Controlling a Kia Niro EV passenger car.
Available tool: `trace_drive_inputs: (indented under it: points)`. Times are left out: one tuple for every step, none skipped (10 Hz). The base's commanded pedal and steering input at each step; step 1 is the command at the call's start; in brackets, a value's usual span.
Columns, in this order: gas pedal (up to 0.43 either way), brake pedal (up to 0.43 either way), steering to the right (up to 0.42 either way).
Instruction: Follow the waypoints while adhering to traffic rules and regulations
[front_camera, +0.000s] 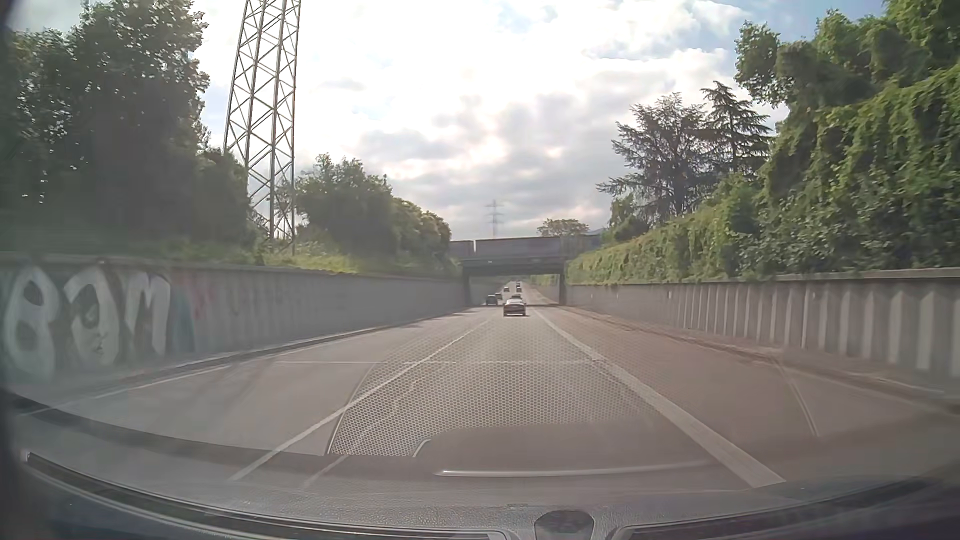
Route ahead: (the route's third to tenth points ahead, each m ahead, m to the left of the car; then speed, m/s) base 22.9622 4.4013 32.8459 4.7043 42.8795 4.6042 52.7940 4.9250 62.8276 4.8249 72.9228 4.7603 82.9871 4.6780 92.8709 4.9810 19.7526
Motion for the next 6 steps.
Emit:
trace_drive_inputs:
  points:
    - [0.098,0.0,-0.001]
    - [0.098,0.0,-0.001]
    - [0.098,0.0,-0.001]
    - [0.098,0.0,-0.001]
    - [0.098,0.0,-0.001]
    - [0.098,0.0,-0.001]
